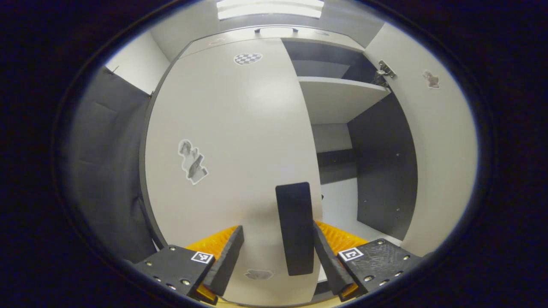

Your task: Open the right door of the double-door shoe cabinet with the right hand, and open the left door with the left hand.

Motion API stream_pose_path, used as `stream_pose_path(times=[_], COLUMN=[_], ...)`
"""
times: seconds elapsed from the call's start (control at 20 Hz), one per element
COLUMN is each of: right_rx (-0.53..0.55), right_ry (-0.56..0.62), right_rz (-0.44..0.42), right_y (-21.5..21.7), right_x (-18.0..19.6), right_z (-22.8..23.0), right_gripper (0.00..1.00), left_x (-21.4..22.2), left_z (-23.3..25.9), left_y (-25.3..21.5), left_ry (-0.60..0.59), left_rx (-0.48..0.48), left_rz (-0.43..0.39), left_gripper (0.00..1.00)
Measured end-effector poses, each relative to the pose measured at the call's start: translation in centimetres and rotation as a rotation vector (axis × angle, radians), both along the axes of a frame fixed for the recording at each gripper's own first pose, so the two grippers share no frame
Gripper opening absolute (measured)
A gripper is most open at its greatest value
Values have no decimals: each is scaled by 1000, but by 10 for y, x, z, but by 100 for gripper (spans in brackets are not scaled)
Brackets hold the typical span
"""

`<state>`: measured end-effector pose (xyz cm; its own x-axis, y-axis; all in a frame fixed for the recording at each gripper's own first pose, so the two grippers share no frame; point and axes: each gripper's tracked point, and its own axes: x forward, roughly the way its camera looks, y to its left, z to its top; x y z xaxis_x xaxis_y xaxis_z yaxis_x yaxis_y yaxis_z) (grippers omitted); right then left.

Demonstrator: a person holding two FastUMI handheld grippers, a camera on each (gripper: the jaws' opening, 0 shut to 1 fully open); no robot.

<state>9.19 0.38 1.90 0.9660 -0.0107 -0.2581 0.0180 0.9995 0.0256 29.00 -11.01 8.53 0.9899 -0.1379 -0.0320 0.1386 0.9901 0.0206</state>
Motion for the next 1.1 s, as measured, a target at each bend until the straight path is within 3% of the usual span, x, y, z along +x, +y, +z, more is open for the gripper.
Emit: stream_pose_path(times=[0.05, 0.1, 0.2, 0.35, 0.4, 0.7, 0.75, 0.8, 1.1], right_rx=[-5, -6, 1, -14, -22, -34, -31, -30, -36], right_ry=[-3, -5, -13, -27, -29, -34, -35, -36, -39], right_rz=[-3, -5, -2, -6, -4, 4, 5, 5, 44], right_y=[-1, -1, 1, 1, 2, 3, 2, 2, 16], right_x=[1, 1, 2, 3, 3, -4, -4, -5, -7], right_z=[1, 1, 3, 6, 6, 8, 10, 11, 12], right_gripper=[98, 98, 98, 98, 98, 98, 98, 98, 98], left_x=[-6, -1, 1, -4, -4, -12, -16, -17, -45], left_z=[3, 1, -1, 5, 2, -1, 1, 0, 4], left_y=[1, 0, -5, -23, -23, -20, -19, -18, -8], left_ry=[-7, -2, -1, -20, -21, -5, -7, -6, 11], left_rx=[-4, -2, 24, 64, 65, -69, -91, -100, -112], left_rz=[1, 1, -9, -51, -49, -79, -77, -77, -114], left_gripper=[93, 84, 80, 58, 41, 24, 24, 17, 15])
